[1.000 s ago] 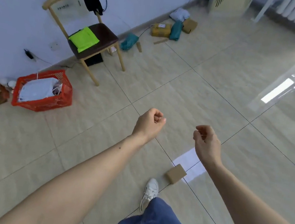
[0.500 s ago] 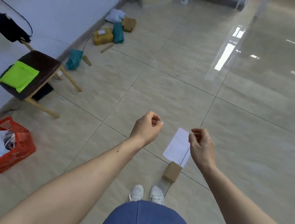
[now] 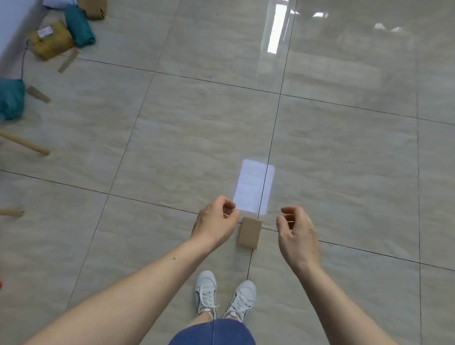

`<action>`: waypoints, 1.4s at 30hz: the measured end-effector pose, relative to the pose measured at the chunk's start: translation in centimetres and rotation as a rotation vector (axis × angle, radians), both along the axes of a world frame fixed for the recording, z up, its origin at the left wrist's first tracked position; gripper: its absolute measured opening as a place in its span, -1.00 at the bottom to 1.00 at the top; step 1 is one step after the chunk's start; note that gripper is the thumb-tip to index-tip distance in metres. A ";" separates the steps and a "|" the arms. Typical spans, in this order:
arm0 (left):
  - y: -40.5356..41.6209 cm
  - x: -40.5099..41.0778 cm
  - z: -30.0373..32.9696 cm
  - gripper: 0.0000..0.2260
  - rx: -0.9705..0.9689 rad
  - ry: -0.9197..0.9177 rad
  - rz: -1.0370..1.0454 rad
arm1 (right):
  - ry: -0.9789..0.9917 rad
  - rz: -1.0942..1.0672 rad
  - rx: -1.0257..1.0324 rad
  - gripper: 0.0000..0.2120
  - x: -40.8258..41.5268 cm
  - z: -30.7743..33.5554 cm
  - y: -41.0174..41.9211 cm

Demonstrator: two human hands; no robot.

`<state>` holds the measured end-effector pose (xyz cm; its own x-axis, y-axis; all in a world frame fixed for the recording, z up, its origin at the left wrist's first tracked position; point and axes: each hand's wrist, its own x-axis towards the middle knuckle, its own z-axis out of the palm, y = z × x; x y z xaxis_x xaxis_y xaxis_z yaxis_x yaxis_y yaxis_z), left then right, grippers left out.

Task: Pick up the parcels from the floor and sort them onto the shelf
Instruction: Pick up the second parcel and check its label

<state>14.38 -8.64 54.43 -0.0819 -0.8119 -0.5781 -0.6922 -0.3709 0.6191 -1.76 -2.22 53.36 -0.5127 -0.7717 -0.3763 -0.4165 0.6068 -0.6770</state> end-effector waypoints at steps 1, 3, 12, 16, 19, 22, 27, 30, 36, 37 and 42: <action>0.3 -0.3 -1.3 -0.78 0.014 -0.009 0.003 | 0.000 -0.007 0.033 -0.83 -0.2 -1.4 0.4; 0.8 -0.9 -4.2 -0.78 0.042 -0.015 0.013 | -0.009 -0.020 0.075 -0.83 -0.7 -4.5 1.1; 2.3 -3.6 -20.3 -0.79 0.121 -0.037 0.016 | -0.155 -0.200 0.175 -0.76 -2.6 -20.6 1.7; 2.3 -4.6 -29.0 -0.76 0.131 -0.071 -0.036 | -0.234 -0.265 0.260 -0.63 -3.8 -28.6 1.4; 1.9 -5.1 -35.8 -0.70 0.152 -0.114 -0.062 | -0.254 -0.266 0.315 -0.55 -4.3 -34.8 1.5; 1.4 -5.5 -42.0 -0.63 0.163 -0.146 -0.075 | -0.277 -0.233 0.361 -0.52 -4.3 -40.9 1.7; 0.4 -5.8 -50.3 -0.47 0.187 -0.156 -0.108 | -0.323 -0.191 0.411 -0.51 -4.1 -49.3 1.2; -0.4 -5.9 -54.1 -0.43 0.254 -0.162 -0.110 | -0.356 -0.160 0.433 -0.46 -3.9 -53.4 0.5; 0.0 -5.9 -59.3 -0.54 0.373 -0.129 -0.148 | -0.423 -0.132 0.485 -0.37 -3.7 -58.4 0.0; 0.1 -5.9 -59.8 -0.53 0.374 -0.119 -0.153 | -0.426 -0.128 0.485 -0.38 -3.7 -58.8 0.0; -0.2 -6.1 -60.4 -0.61 0.344 -0.105 -0.197 | -0.446 -0.142 0.456 -0.56 -3.7 -59.7 -0.3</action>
<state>8.24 -8.83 -6.01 -0.1419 -0.5443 -0.8268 -0.8236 -0.3984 0.4037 -5.44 -2.51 -6.33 -0.3166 -0.4207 -0.8502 -0.0494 0.9024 -0.4281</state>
